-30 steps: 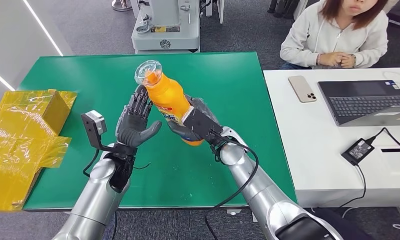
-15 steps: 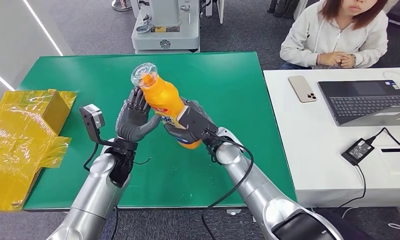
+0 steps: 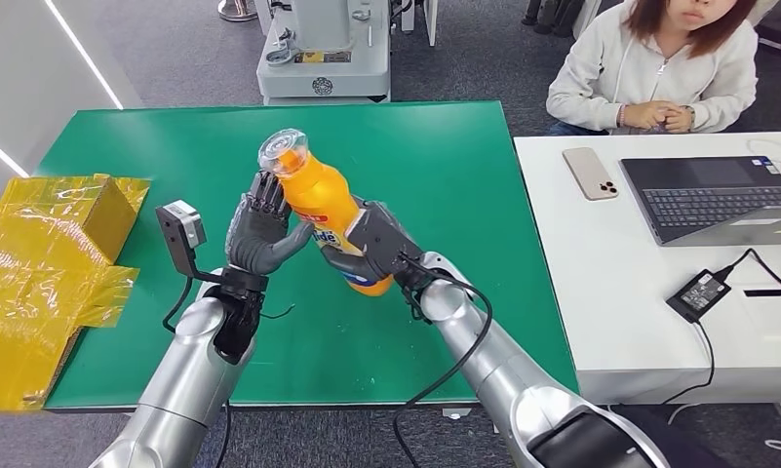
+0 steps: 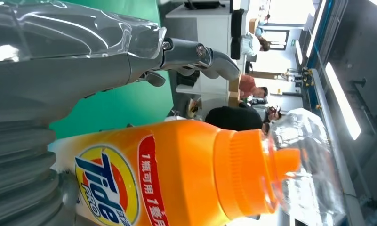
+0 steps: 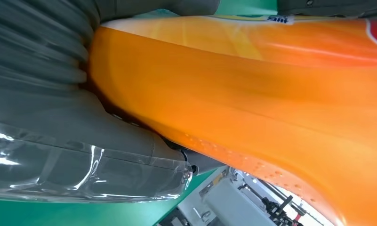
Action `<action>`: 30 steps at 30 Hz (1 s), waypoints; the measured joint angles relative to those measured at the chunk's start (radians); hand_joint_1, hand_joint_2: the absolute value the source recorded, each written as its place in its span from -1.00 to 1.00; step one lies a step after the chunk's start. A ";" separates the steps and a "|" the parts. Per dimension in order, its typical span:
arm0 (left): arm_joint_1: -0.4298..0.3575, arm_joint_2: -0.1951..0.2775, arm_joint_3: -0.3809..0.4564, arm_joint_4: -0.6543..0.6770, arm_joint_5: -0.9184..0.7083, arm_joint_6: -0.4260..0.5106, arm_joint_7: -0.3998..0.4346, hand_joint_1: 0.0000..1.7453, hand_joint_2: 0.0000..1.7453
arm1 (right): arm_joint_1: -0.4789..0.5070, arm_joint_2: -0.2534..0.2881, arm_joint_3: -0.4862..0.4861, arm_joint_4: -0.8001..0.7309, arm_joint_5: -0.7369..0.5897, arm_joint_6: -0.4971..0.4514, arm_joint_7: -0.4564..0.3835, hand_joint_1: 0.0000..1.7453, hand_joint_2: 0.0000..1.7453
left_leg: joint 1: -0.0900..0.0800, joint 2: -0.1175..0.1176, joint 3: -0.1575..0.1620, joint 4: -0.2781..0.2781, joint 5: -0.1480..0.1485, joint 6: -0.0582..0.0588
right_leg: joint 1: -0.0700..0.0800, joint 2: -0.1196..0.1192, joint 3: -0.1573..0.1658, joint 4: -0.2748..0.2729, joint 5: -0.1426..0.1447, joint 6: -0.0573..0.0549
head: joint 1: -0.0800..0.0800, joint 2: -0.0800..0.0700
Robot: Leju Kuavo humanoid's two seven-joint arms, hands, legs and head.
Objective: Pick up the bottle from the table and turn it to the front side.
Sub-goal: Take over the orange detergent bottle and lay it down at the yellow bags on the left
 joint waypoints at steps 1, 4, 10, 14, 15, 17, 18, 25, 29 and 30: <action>0.000 0.000 0.000 0.000 -0.004 0.009 0.000 -0.03 1.00 | 0.000 0.001 0.000 -0.002 -0.002 0.002 0.000 0.88 1.00 | 0.000 0.000 0.000 0.000 0.000 0.000 | 0.000 0.000 0.000 0.000 0.000 0.000 | 0.000 0.000; 0.000 0.003 0.000 0.005 -0.024 0.035 -0.002 1.00 1.00 | -0.001 0.001 0.000 -0.015 -0.007 0.011 0.008 0.86 1.00 | 0.000 0.000 0.000 0.000 0.000 0.000 | 0.000 0.000 0.000 0.000 0.000 0.000 | 0.000 0.000; -0.005 0.003 0.000 0.022 -0.088 0.094 -0.015 1.00 1.00 | -0.009 0.003 0.003 -0.037 -0.021 0.015 0.024 0.86 1.00 | 0.000 0.000 0.000 0.000 0.000 0.000 | 0.000 0.000 0.000 0.000 0.000 0.000 | 0.000 0.000; -0.013 0.003 0.000 0.047 -0.105 0.108 -0.014 0.86 1.00 | -0.025 0.004 0.004 -0.048 -0.025 0.016 0.031 0.90 1.00 | 0.000 0.000 0.000 0.000 0.000 0.000 | 0.000 0.000 0.000 0.000 0.000 0.000 | 0.000 0.000; -0.017 0.003 0.000 0.055 -0.108 0.109 -0.014 0.86 1.00 | -0.027 0.006 0.005 -0.050 -0.025 0.017 0.032 0.90 1.00 | 0.000 0.000 0.000 0.000 0.000 0.000 | 0.000 0.000 0.000 0.000 0.000 0.000 | 0.000 0.000; -0.026 0.002 0.001 0.071 -0.111 0.109 -0.013 0.90 1.00 | -0.030 0.010 0.006 -0.052 -0.025 0.019 0.034 0.88 1.00 | 0.000 0.000 0.000 0.000 0.000 0.000 | 0.000 0.000 0.000 0.000 0.000 0.000 | 0.000 0.000; -0.030 0.001 0.001 0.078 -0.111 0.109 -0.013 0.92 1.00 | -0.032 0.011 0.006 -0.052 -0.025 0.019 0.035 0.88 1.00 | 0.000 0.000 0.000 0.000 0.000 0.000 | 0.000 0.000 0.000 0.000 0.000 0.000 | 0.000 0.000; -0.046 -0.008 0.009 0.114 -0.108 0.088 -0.014 -0.27 1.00 | -0.041 0.015 0.010 -0.049 -0.024 0.017 0.045 0.93 1.00 | 0.000 0.000 0.000 0.000 0.000 0.000 | 0.000 0.000 0.000 0.000 0.000 0.000 | 0.000 0.000; -0.050 -0.018 0.019 0.119 -0.108 0.078 -0.012 -1.00 1.00 | -0.051 0.016 0.012 -0.033 -0.027 0.014 0.045 0.94 1.00 | 0.000 0.000 0.000 0.000 0.000 0.000 | 0.000 0.000 0.000 0.000 0.000 0.000 | 0.000 0.000; -0.051 -0.019 0.022 0.120 -0.108 0.078 -0.011 -1.00 1.00 | -0.054 0.015 0.012 -0.028 -0.028 0.013 0.045 0.94 1.00 | 0.000 0.000 0.000 0.000 0.000 0.000 | 0.000 0.000 0.000 0.000 0.000 0.000 | 0.000 0.000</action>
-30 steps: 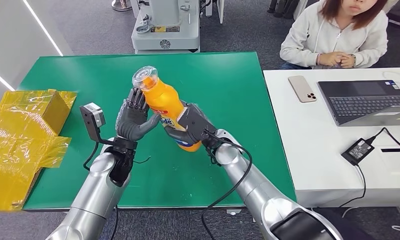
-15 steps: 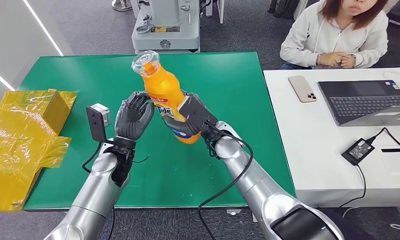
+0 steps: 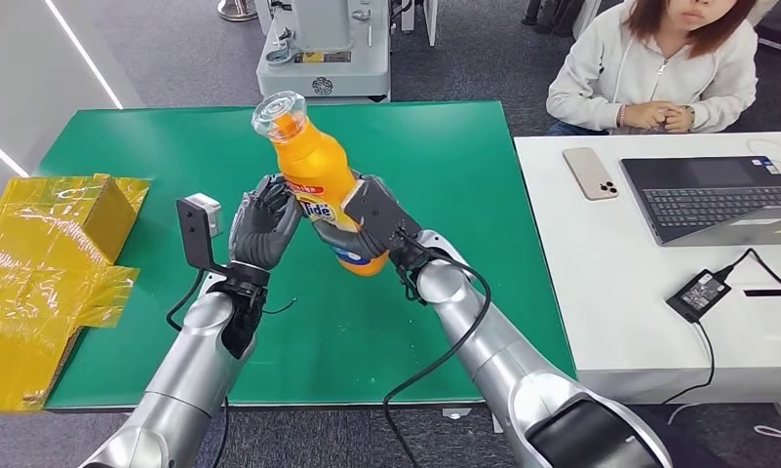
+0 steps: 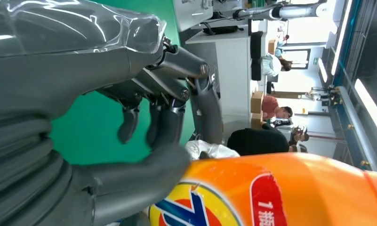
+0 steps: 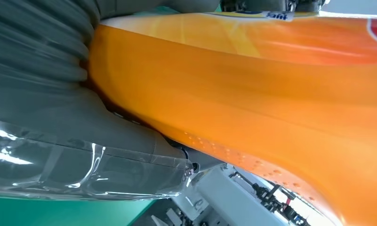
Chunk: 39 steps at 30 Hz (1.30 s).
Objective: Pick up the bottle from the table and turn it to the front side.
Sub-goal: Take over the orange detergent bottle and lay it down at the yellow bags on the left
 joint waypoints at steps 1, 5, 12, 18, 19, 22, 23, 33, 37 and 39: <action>-0.001 -0.001 0.003 0.001 0.000 0.000 0.001 -1.00 1.00 | -0.002 0.000 0.000 0.004 -0.001 -0.001 0.000 0.94 1.00 | 0.000 0.000 0.000 0.000 0.000 0.000 | 0.000 0.000 0.000 0.000 0.000 0.000 | 0.000 0.000; -0.004 -0.004 0.017 0.005 0.002 -0.001 0.004 -1.00 1.00 | -0.009 0.000 -0.003 0.019 -0.002 -0.005 0.000 0.95 1.00 | 0.000 0.000 0.000 0.000 0.000 0.000 | 0.000 0.000 0.000 0.000 0.000 0.000 | 0.000 0.000; -0.012 -0.015 0.024 0.008 -0.010 -0.014 0.007 -1.00 1.00 | -0.016 -0.001 -0.009 0.055 -0.013 -0.027 -0.003 0.96 1.00 | 0.000 0.000 0.000 0.000 0.000 0.000 | 0.000 0.000 0.000 0.000 0.000 0.000 | 0.000 0.000; -0.012 -0.017 0.025 0.008 -0.018 -0.038 0.008 -1.00 1.00 | -0.016 -0.002 -0.015 0.084 -0.010 -0.029 -0.010 0.94 1.00 | 0.000 0.000 0.000 0.000 0.000 0.000 | 0.000 0.000 0.000 0.000 0.000 0.000 | 0.000 0.000; -0.012 -0.017 0.025 0.008 -0.018 -0.038 0.008 -1.00 1.00 | -0.017 -0.002 -0.015 0.087 -0.010 -0.029 -0.010 0.93 1.00 | 0.000 0.000 0.000 0.000 0.000 0.000 | 0.000 0.000 0.000 0.000 0.000 0.000 | 0.000 0.000; -0.012 -0.022 0.025 0.008 -0.018 -0.039 0.010 -1.00 1.00 | -0.017 -0.002 -0.015 0.095 -0.004 -0.024 -0.008 0.87 1.00 | 0.000 0.000 0.000 0.000 0.000 0.000 | 0.000 0.000 0.000 0.000 0.000 0.000 | 0.000 0.000; -0.012 -0.023 0.025 0.008 -0.018 -0.039 0.011 -1.00 1.00 | -0.018 -0.002 -0.015 0.097 -0.001 -0.021 -0.005 0.84 1.00 | 0.000 0.000 0.000 0.000 0.000 0.000 | 0.000 0.000 0.000 0.000 0.000 0.000 | 0.000 0.000; -0.012 -0.036 0.025 0.008 -0.020 -0.043 0.029 -1.00 1.00 | -0.045 0.017 -0.014 0.126 0.014 0.033 0.051 0.86 1.00 | 0.000 0.000 0.000 0.000 0.000 0.000 | 0.000 0.000 0.000 0.000 0.000 0.000 | 0.000 0.000; -0.012 -0.040 0.026 0.005 -0.008 -0.025 0.013 -1.00 1.00 | -0.063 0.024 -0.013 0.140 0.017 0.036 0.066 0.88 1.00 | 0.000 0.000 0.000 0.000 0.000 0.000 | 0.000 0.000 0.000 0.000 0.000 0.000 | 0.000 0.000; -0.012 -0.040 0.027 0.001 -0.004 -0.022 0.010 -1.00 1.00 | -0.068 0.027 -0.013 0.144 0.013 0.036 0.070 0.86 1.00 | 0.000 0.000 0.000 0.000 0.000 0.000 | 0.000 0.000 0.000 0.000 0.000 0.000 | 0.000 0.000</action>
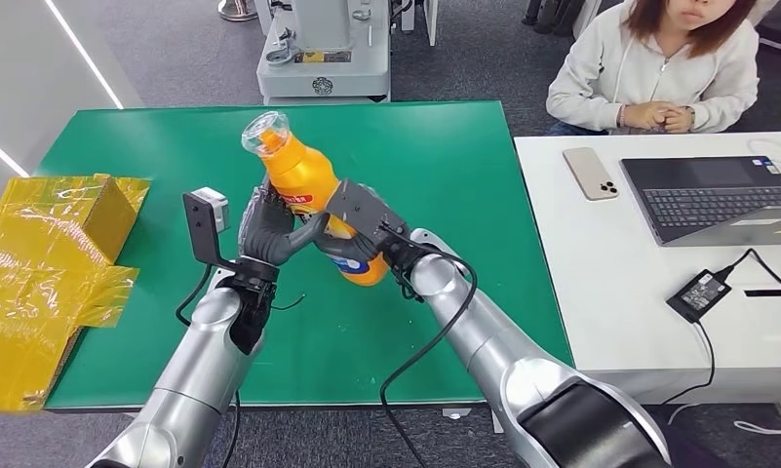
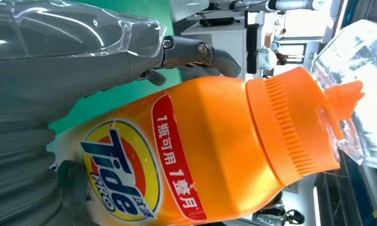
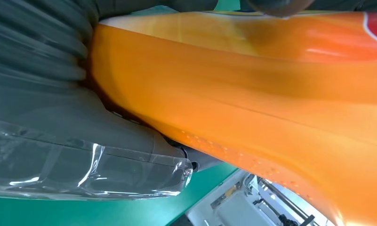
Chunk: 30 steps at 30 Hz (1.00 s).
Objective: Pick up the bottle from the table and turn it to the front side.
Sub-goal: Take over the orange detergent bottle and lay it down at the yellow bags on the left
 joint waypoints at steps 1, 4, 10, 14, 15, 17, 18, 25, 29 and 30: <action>0.000 0.000 0.000 -0.003 0.002 0.001 0.000 -1.00 1.00 | -0.002 0.001 0.000 0.002 -0.002 0.000 0.001 0.85 1.00 | 0.000 0.000 0.000 0.000 0.000 0.000 | 0.000 0.000 0.000 0.000 0.000 0.000 | 0.000 0.000; 0.001 0.001 0.002 -0.010 0.009 0.001 0.000 -0.86 1.00 | -0.005 0.001 -0.001 0.006 -0.004 -0.001 0.006 0.84 1.00 | 0.000 0.000 0.000 0.000 0.000 0.000 | 0.000 0.000 0.000 0.000 0.000 0.000 | 0.000 0.000; 0.002 0.005 0.008 -0.014 0.023 -0.005 0.006 1.00 1.00 | -0.011 0.001 -0.002 0.025 0.004 -0.002 0.020 0.82 1.00 | 0.000 0.000 0.000 0.000 0.000 0.000 | 0.000 0.000 0.000 0.000 0.000 0.000 | 0.000 0.000; 0.008 0.005 0.008 -0.021 0.026 -0.011 0.010 1.00 1.00 | -0.013 0.001 -0.002 0.037 0.009 -0.003 0.023 0.85 1.00 | 0.000 0.000 0.000 0.000 0.000 0.000 | 0.000 0.000 0.000 0.000 0.000 0.000 | 0.000 0.000; 0.010 0.005 0.008 -0.024 0.027 -0.013 0.012 1.00 1.00 | -0.014 0.001 -0.002 0.040 0.009 -0.002 0.023 0.86 1.00 | 0.000 0.000 0.000 0.000 0.000 0.000 | 0.000 0.000 0.000 0.000 0.000 0.000 | 0.000 0.000; 0.015 0.006 0.008 -0.028 0.029 -0.016 0.017 1.00 1.00 | -0.014 0.001 -0.002 0.044 0.010 -0.001 0.022 0.85 1.00 | 0.000 0.000 0.000 0.000 0.000 0.000 | 0.000 0.000 0.000 0.000 0.000 0.000 | 0.000 0.000; 0.016 0.006 0.008 -0.030 0.030 -0.017 0.019 1.00 1.00 | -0.014 0.001 -0.002 0.046 0.010 0.000 0.021 0.84 1.00 | 0.000 0.000 0.000 0.000 0.000 0.000 | 0.000 0.000 0.000 0.000 0.000 0.000 | 0.000 0.000; 0.021 0.009 0.008 -0.033 0.032 -0.021 0.021 0.91 1.00 | -0.013 0.001 -0.001 0.056 0.012 -0.001 0.018 0.90 1.00 | 0.000 0.000 0.000 0.000 0.000 0.000 | 0.000 0.000 0.000 0.000 0.000 0.000 | 0.000 0.000; 0.021 0.009 0.008 -0.033 0.037 -0.032 0.021 0.95 1.00 | -0.012 0.000 -0.002 0.066 0.009 -0.005 0.015 0.96 1.00 | 0.000 0.001 0.000 0.000 0.000 0.000 | 0.000 0.001 -0.001 0.000 0.000 0.000 | 0.000 0.000; 0.021 0.008 0.008 -0.033 0.038 -0.037 0.021 0.98 1.00 | -0.012 0.000 -0.003 0.069 0.009 -0.008 0.014 0.95 1.00 | 0.000 0.001 0.000 0.000 0.000 0.000 | 0.000 0.001 -0.001 -0.001 0.000 0.000 | 0.000 0.000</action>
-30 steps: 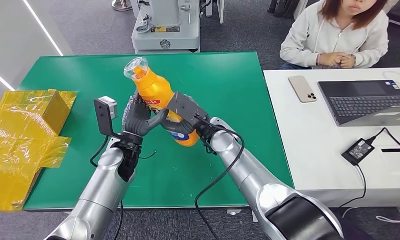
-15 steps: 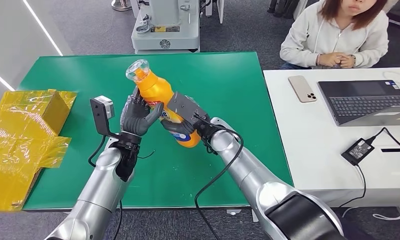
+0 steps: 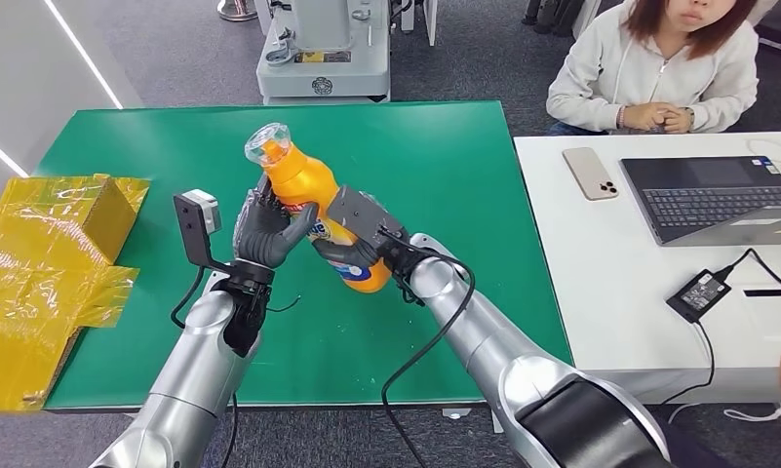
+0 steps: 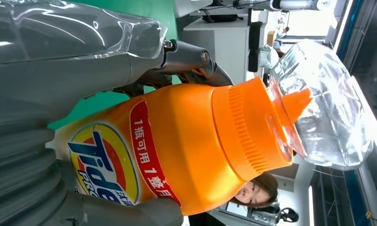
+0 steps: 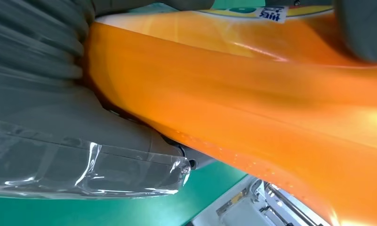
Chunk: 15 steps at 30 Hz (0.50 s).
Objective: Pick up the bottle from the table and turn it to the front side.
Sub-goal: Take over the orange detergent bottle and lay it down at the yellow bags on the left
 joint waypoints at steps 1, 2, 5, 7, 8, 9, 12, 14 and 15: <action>0.000 -0.001 0.000 0.000 0.001 -0.003 0.000 1.00 1.00 | 0.000 0.000 -0.001 0.003 0.000 -0.002 0.000 0.96 1.00 | 0.000 0.000 0.000 0.000 0.000 0.000 | 0.000 0.000 0.000 0.000 0.000 0.000 | 0.000 0.000; 0.000 -0.002 0.000 0.000 0.002 -0.005 0.000 1.00 1.00 | 0.000 -0.001 -0.001 0.005 -0.001 -0.004 0.000 0.96 1.00 | 0.000 0.000 0.000 0.000 0.000 0.000 | 0.000 0.000 0.000 0.000 0.000 0.000 | 0.000 0.000; 0.000 -0.005 0.000 0.000 -0.002 -0.007 0.000 1.00 1.00 | 0.000 -0.002 -0.002 0.011 -0.001 -0.008 -0.002 0.56 1.00 | 0.000 0.001 0.000 0.000 0.000 0.000 | 0.000 0.001 0.000 0.000 0.000 0.000 | 0.000 0.000; 0.000 -0.006 0.000 0.000 -0.006 -0.007 0.000 1.00 1.00 | 0.000 -0.003 -0.004 0.015 -0.001 -0.009 -0.005 -0.40 1.00 | 0.000 0.001 0.000 0.000 0.000 0.000 | 0.000 0.001 0.000 0.000 0.000 0.000 | 0.000 0.000; 0.000 -0.007 0.000 0.000 -0.009 -0.007 0.000 1.00 1.00 | 0.000 -0.003 -0.004 0.017 -0.001 -0.009 -0.007 -0.81 1.00 | 0.000 0.001 0.000 0.000 0.000 0.000 | 0.000 0.001 0.000 0.000 0.000 0.000 | 0.000 0.000; 0.001 -0.007 0.000 0.000 -0.010 -0.007 0.000 1.00 1.00 | 0.000 -0.004 -0.005 0.019 -0.001 -0.009 -0.009 -1.00 1.00 | 0.000 0.001 0.000 0.000 0.000 0.000 | 0.000 0.001 0.000 0.000 0.000 0.000 | 0.000 0.000; 0.003 -0.007 0.000 0.000 -0.012 -0.008 -0.001 1.00 1.00 | 0.000 -0.006 -0.007 0.023 -0.002 -0.019 -0.013 -1.00 1.00 | 0.000 0.001 0.000 0.000 0.000 0.000 | 0.000 0.001 0.000 0.000 0.000 0.000 | 0.000 0.000; 0.006 -0.007 0.000 0.000 -0.012 -0.009 -0.004 1.00 1.00 | 0.002 -0.009 -0.009 0.025 -0.002 -0.030 -0.018 -1.00 1.00 | 0.000 0.001 0.000 0.000 0.000 0.000 | 0.000 0.001 0.000 0.000 0.000 0.000 | 0.000 0.000; 0.008 -0.007 0.000 0.000 -0.013 -0.009 -0.006 1.00 1.00 | 0.003 -0.011 -0.011 0.025 -0.004 -0.035 -0.024 -1.00 1.00 | 0.000 0.001 0.000 0.000 0.000 0.000 | 0.000 0.001 0.000 0.000 0.000 0.000 | 0.000 0.000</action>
